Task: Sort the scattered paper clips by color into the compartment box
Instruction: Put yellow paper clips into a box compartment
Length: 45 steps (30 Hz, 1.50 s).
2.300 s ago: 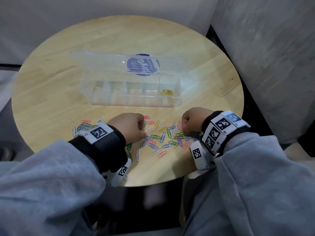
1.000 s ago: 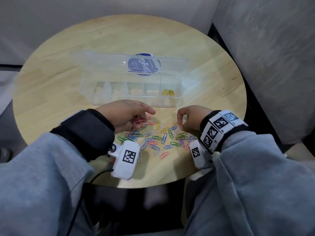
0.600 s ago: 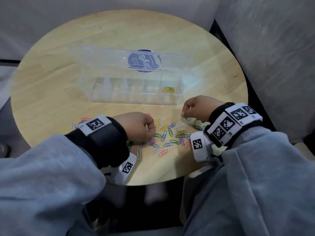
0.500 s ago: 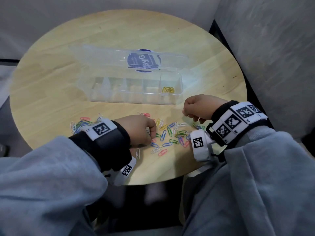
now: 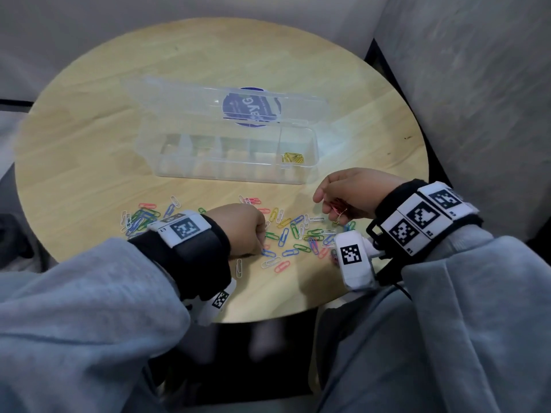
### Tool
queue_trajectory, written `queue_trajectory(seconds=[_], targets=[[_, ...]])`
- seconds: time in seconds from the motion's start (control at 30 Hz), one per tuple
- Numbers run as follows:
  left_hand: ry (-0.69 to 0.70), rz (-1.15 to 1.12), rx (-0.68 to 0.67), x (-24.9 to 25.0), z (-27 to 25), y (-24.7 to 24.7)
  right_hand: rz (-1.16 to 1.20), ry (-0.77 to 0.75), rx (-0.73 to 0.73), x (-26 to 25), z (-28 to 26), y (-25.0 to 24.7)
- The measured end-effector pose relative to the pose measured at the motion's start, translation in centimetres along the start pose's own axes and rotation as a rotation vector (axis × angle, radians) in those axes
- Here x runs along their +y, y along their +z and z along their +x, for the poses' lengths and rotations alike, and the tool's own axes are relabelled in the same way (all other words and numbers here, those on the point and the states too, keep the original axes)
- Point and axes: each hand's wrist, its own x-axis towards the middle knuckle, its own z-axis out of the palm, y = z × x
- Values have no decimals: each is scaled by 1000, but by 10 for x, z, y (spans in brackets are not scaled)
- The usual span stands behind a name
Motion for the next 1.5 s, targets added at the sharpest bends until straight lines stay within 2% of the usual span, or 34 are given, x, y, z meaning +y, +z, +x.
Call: queue_trajectory(seconds=[0.1, 0.2, 0.3, 0.37, 0.53, 0.67, 0.87, 0.97, 1.07, 1.2, 1.3, 1.37, 1.5], targets=[[-6, -111, -44, -5, 0, -6, 23, 16, -21, -1, 2, 3], [-21, -492, -68, -13, 3, -23, 95, 7, -45, -8, 2, 6], [-66, -947, 49, -21, 6, -45, 264, -41, -51, -23, 3, 7], [-82, -1174, 146, -27, 7, -56, 425, -88, -29, -36, 6, 8], [-113, -1405, 258, -37, 10, -64, 862, -123, 43, -64, 19, 16], [-108, -1448, 307, -34, 15, -65, 876, -93, 53, -78, 30, 22], [-100, -1428, 380, -23, 20, -71, 778, -224, 69, -74, 25, 23], [-89, -1377, 411, -14, 25, -76, 660, -235, 151, -66, 20, 6], [-91, -1397, 417, -7, 34, -78, 510, -233, 139, -51, 13, -6], [-63, -1444, 390, 4, 43, -77, 431, -206, 145, -36, 8, -14], [-3, -1368, 360, 12, 42, -73, 251, -194, 98, -27, 7, -13], [37, -1271, 342, 11, 38, -72, 40, -185, 79, -21, 6, -11], [74, -1026, 399, -3, 21, -70, -366, -174, 87, -16, 3, -4]])
